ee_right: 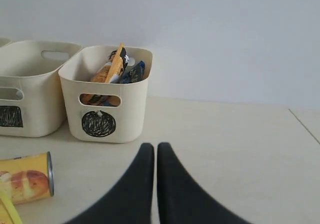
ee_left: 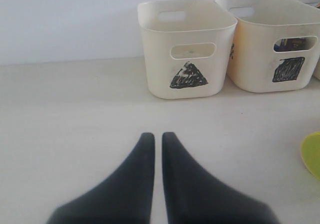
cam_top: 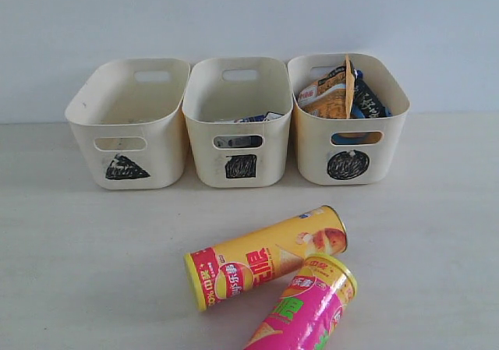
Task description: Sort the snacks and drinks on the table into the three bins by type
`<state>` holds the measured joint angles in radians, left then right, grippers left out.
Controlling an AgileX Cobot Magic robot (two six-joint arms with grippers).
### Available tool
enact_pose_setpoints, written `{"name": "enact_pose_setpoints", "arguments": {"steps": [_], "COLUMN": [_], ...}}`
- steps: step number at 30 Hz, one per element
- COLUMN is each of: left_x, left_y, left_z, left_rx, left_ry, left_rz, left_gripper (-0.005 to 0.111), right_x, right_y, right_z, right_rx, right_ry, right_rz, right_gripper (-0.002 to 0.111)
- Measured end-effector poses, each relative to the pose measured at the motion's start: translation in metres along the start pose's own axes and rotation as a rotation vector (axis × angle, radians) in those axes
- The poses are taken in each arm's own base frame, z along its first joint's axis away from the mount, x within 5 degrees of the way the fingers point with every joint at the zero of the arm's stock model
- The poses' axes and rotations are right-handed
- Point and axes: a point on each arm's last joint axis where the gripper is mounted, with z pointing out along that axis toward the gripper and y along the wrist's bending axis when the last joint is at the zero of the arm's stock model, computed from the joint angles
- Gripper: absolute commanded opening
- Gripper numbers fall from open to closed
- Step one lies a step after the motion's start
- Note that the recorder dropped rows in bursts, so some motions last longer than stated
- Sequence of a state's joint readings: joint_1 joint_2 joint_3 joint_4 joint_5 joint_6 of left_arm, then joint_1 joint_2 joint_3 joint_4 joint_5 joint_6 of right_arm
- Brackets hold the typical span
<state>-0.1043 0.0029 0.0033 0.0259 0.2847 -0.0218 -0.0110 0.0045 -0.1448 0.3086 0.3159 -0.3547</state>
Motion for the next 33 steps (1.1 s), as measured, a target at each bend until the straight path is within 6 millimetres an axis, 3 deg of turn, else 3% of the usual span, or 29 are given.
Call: {"name": "enact_pose_setpoints", "arguments": {"steps": [4,14,33], "left_x": [0.0,0.0,0.0], "left_y": [0.0,0.0,0.0], "left_z": [0.0,0.0,0.0], "left_rx": [0.0,0.0,0.0], "left_ry": [0.0,0.0,0.0], "left_rz": [0.0,0.0,0.0], "left_gripper": [0.004,0.004,0.004], "right_x": [0.005,0.041,0.05], "right_y": [-0.001,-0.005,-0.004], "right_z": [0.001,0.01,0.01], "right_rx": [0.007,0.066,0.065], "right_ry": [0.013,0.093,0.171], "right_rz": [0.056,0.11,0.071], "right_gripper": [0.0,0.0,0.0]}}
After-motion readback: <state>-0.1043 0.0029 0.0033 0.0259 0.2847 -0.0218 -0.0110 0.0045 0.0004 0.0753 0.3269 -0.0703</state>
